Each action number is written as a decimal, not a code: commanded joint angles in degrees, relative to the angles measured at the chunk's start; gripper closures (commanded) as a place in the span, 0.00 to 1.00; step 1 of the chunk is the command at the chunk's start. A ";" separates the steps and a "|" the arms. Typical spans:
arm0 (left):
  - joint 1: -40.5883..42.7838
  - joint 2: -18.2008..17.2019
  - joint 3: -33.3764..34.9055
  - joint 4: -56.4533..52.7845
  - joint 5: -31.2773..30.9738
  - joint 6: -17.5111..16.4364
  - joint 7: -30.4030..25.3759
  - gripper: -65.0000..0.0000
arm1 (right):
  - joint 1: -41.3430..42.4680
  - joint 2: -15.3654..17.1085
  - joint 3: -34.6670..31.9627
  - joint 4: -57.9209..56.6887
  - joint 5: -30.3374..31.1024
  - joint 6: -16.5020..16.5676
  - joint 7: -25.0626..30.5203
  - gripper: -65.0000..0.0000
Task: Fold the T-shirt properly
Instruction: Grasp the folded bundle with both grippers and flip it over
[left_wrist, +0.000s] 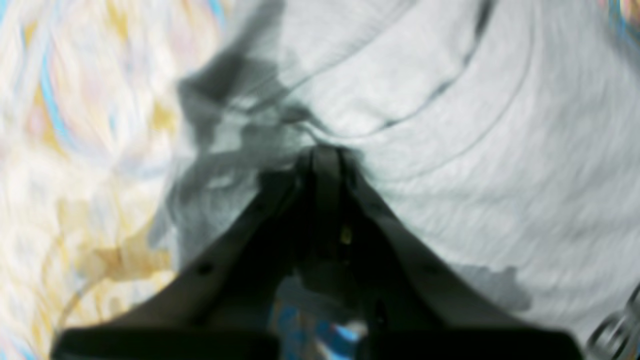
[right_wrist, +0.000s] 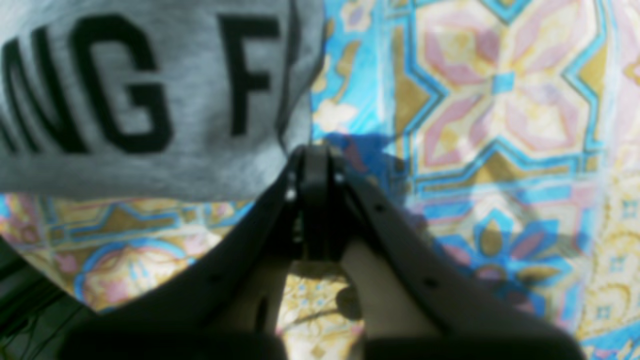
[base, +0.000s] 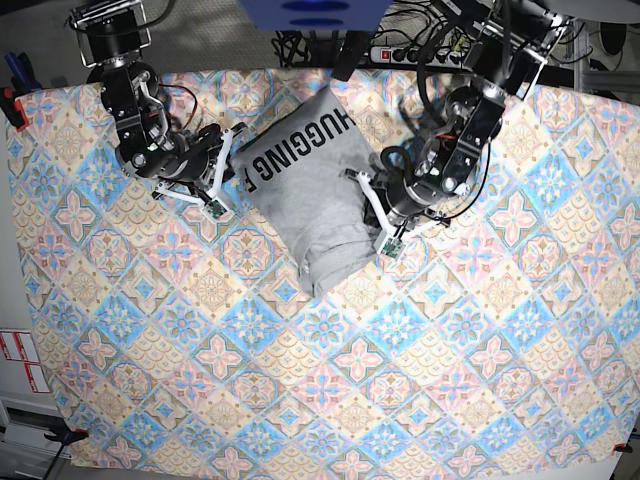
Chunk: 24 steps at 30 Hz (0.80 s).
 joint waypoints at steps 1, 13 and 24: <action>-1.98 1.00 -0.10 0.08 -0.27 -0.09 -1.18 1.00 | 0.25 0.35 0.18 2.20 0.67 0.19 0.93 1.00; -8.05 4.08 -0.45 -1.68 7.73 0.00 -1.01 1.00 | -2.12 0.35 0.18 11.60 0.67 0.19 0.84 1.00; 12.61 2.41 -21.11 21.09 8.08 0.00 -0.74 1.00 | 2.63 -1.93 -11.60 18.20 0.49 0.19 1.10 1.00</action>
